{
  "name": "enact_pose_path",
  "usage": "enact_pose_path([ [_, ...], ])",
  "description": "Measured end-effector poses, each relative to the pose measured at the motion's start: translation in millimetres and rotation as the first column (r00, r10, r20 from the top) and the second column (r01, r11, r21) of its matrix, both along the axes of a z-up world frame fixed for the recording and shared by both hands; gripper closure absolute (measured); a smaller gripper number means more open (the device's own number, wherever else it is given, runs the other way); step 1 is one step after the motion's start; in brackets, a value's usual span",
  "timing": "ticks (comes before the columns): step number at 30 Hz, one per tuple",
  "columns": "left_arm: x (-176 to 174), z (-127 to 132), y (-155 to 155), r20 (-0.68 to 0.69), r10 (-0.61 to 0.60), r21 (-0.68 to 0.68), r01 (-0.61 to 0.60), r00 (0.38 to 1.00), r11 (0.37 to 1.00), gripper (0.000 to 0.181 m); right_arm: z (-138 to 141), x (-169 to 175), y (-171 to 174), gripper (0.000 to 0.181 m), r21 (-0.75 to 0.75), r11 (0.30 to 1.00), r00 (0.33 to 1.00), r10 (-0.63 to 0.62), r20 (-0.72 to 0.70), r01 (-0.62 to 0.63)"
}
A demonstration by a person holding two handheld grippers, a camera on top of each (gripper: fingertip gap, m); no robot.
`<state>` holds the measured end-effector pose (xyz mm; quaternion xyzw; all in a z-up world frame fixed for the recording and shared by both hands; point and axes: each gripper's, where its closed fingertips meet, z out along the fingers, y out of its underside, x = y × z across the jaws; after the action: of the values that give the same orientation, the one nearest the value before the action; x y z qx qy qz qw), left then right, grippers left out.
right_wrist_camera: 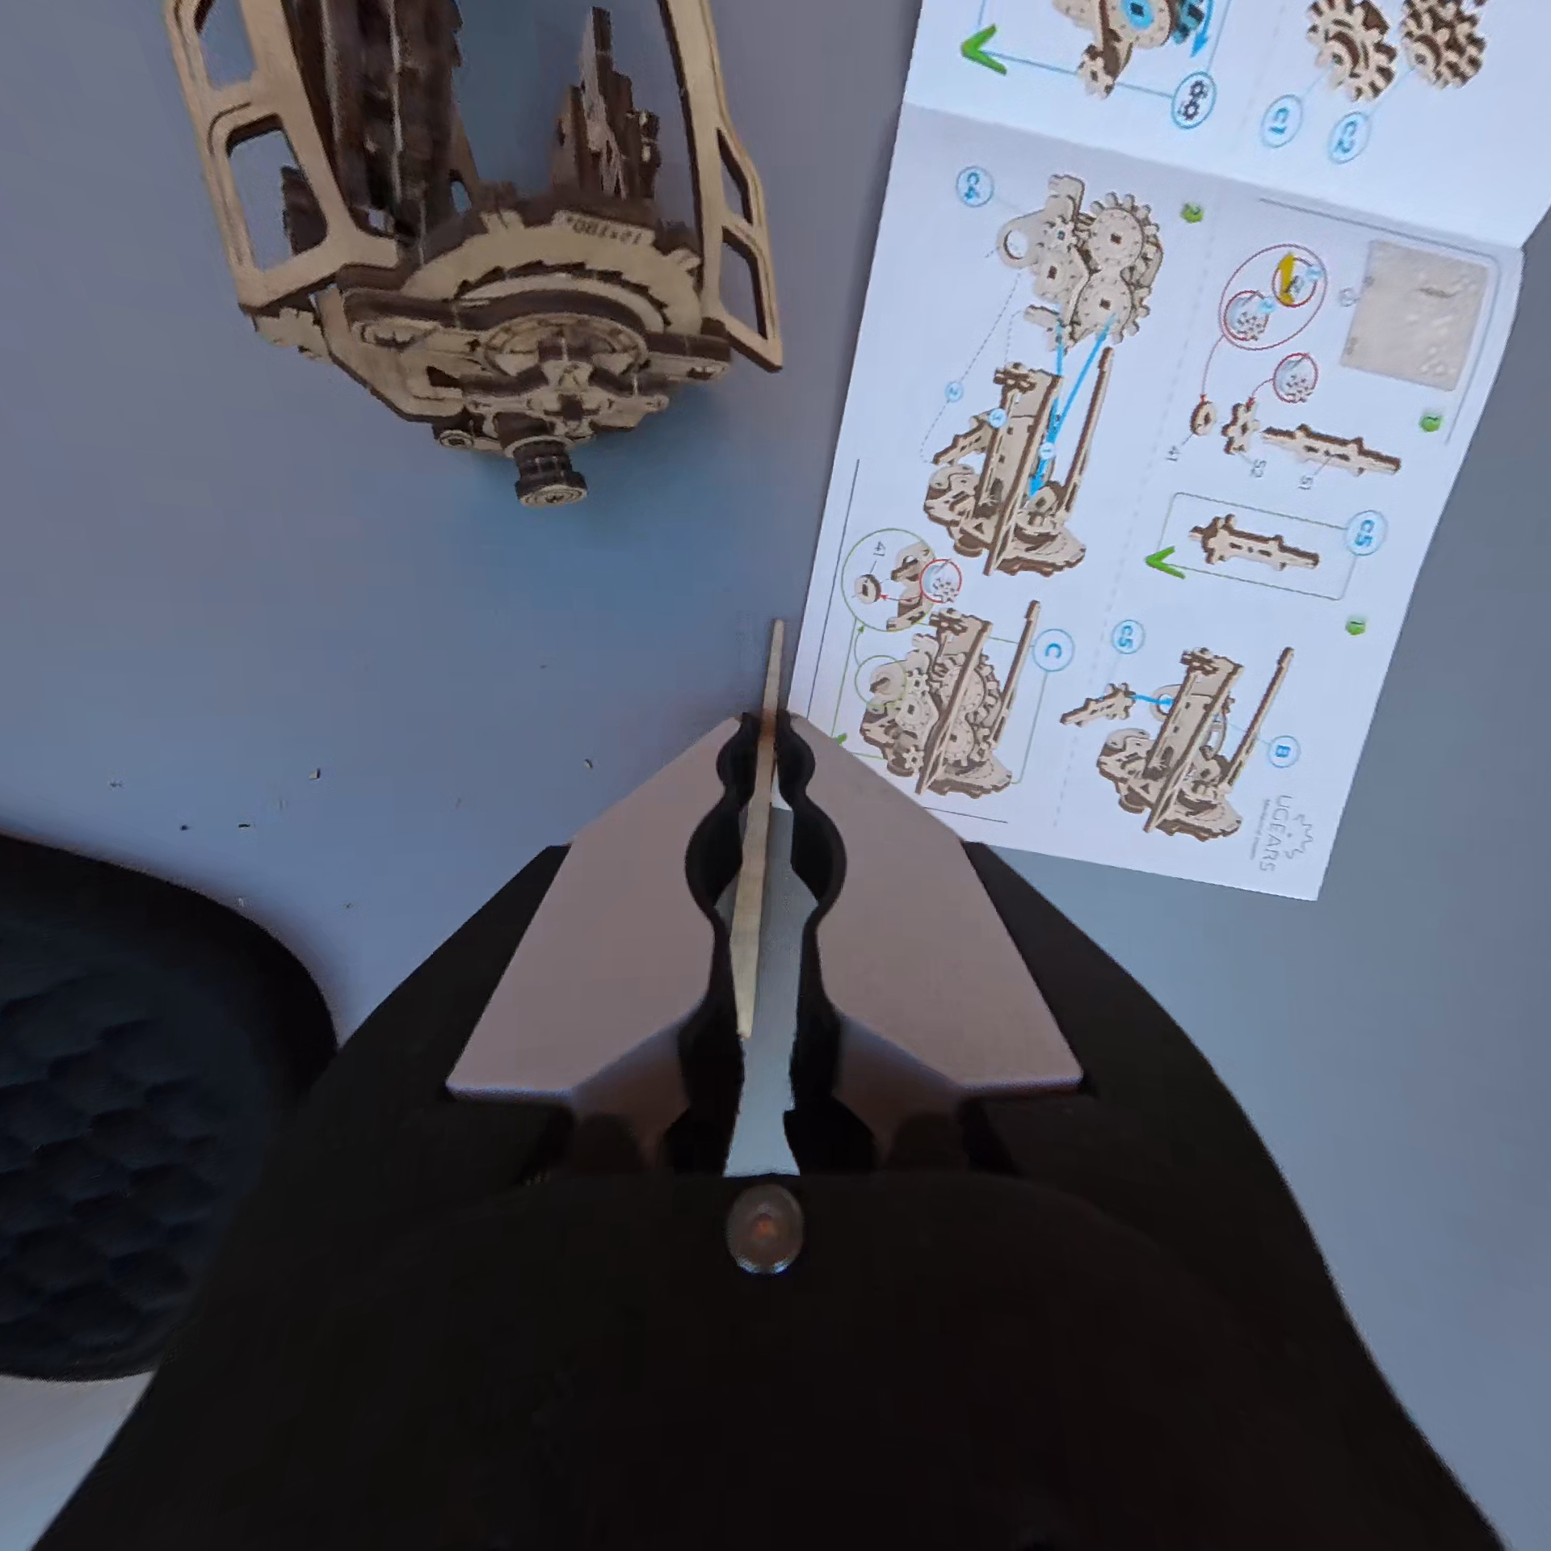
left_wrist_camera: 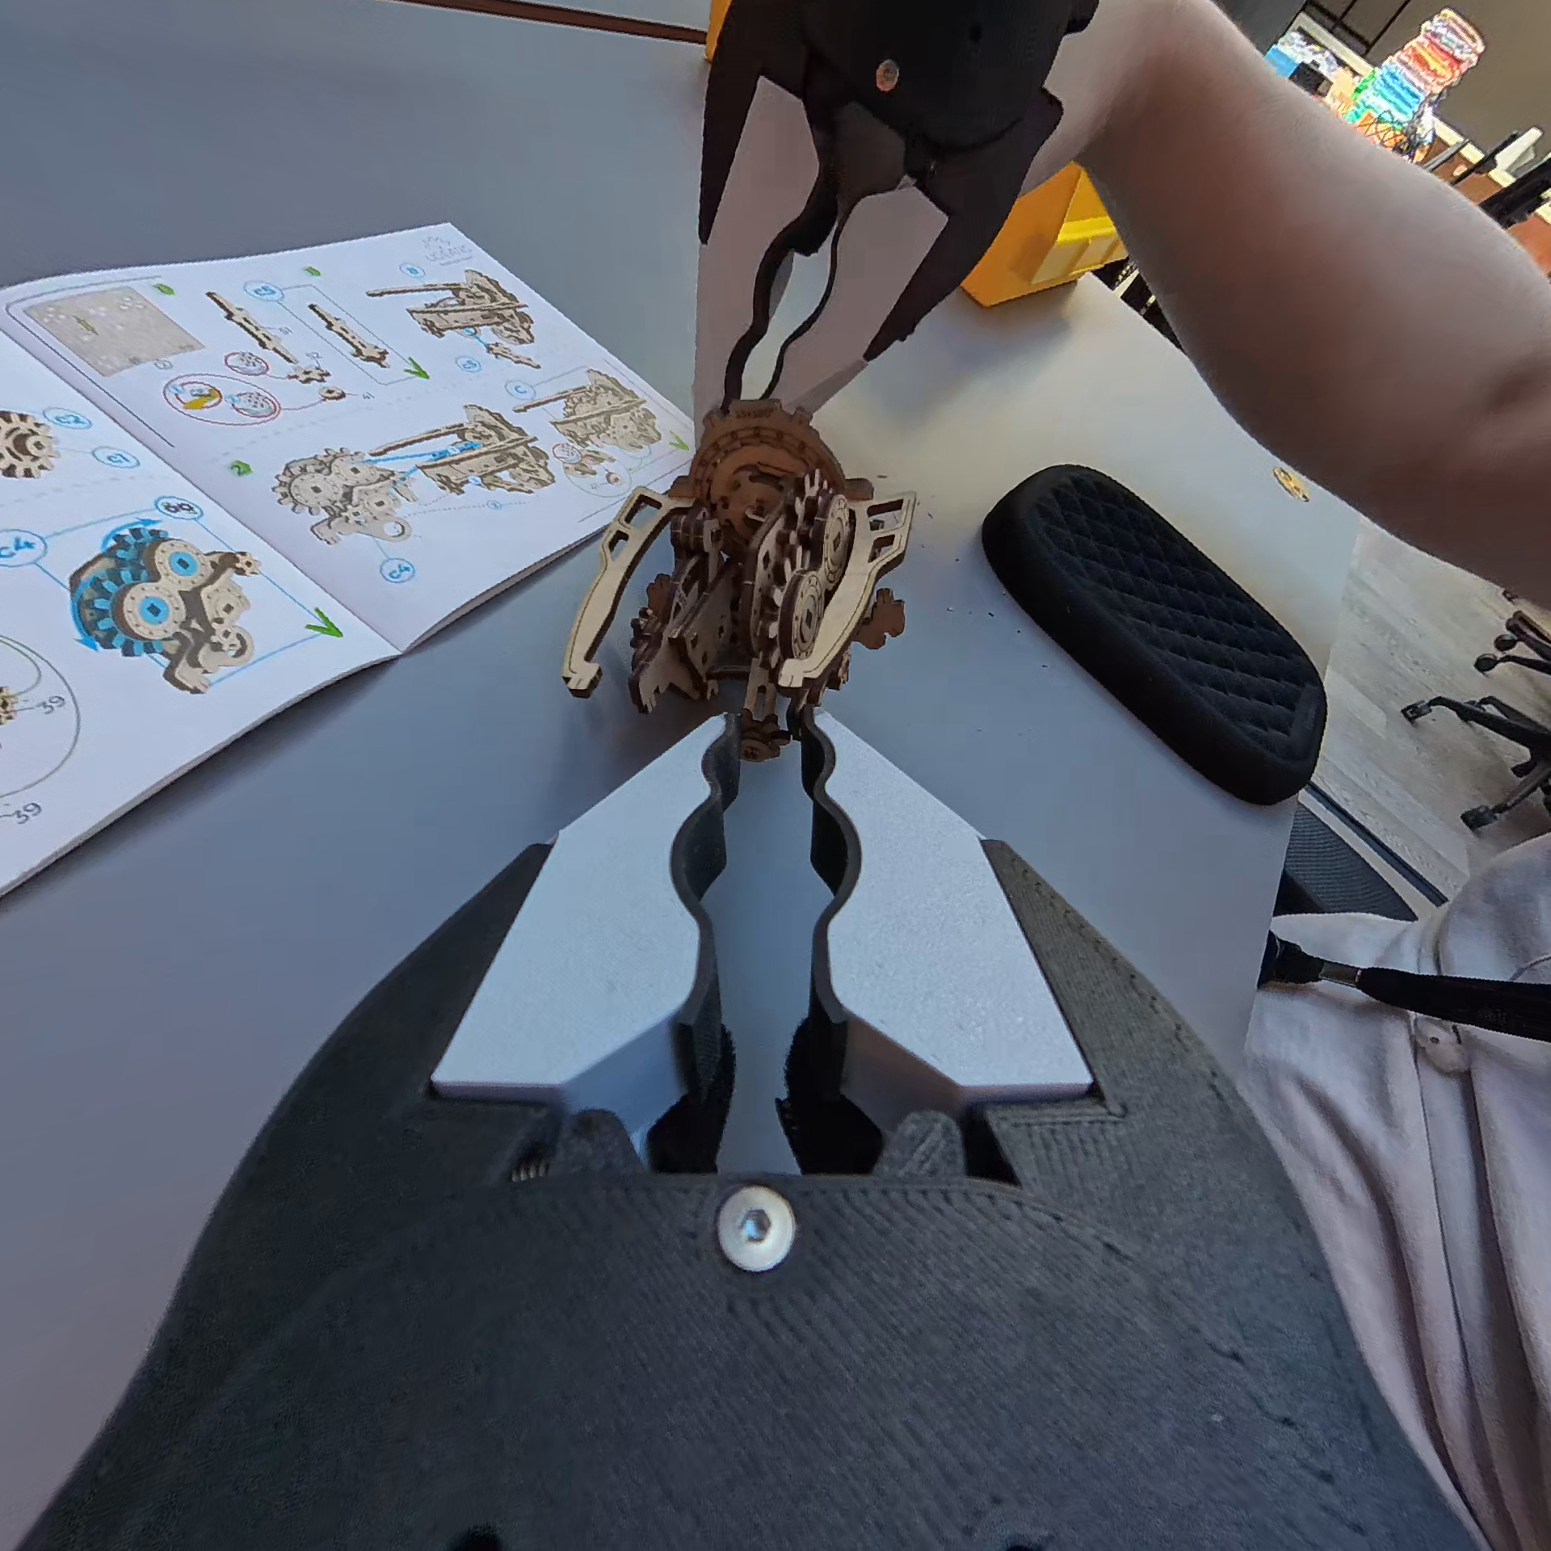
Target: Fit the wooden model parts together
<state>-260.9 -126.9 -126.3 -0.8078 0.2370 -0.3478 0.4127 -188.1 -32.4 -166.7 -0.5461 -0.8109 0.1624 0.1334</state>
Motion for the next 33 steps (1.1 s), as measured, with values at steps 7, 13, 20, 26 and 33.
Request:
enact_pose_path([
  [7, 0, -1, -1, -0.01, -0.004, 0.006, 0.004, 1.0, 1.0, 0.169, 43, -27, -5, 0.179, -0.178, 0.964, 0.923, -0.244, -0.298, 0.197],
  [13, 0, -1, -2, -0.022, -0.006, 0.017, 0.006, 1.0, 1.0, 0.169, 151, -35, -18, 0.179, -0.566, 0.811, 0.525, -0.549, -0.65, 0.147],
  [20, 1, -3, -3, -0.05, -0.004, 0.026, 0.006, 0.999, 1.0, 0.169, 168, -62, -49, 0.179, -0.667, 0.739, 0.409, -0.583, -0.702, -0.091],
  [26, 1, -2, -2, -0.05, -0.004, 0.025, 0.005, 0.999, 1.0, 0.169, 141, -78, -51, 0.179, -0.636, 0.768, 0.461, -0.538, -0.706, -0.077],
  [33, 1, -1, -1, -0.04, -0.006, 0.023, 0.007, 0.999, 1.0, 0.17, 139, -71, -49, 0.179, -0.665, 0.735, 0.454, -0.552, -0.699, -0.13],
])
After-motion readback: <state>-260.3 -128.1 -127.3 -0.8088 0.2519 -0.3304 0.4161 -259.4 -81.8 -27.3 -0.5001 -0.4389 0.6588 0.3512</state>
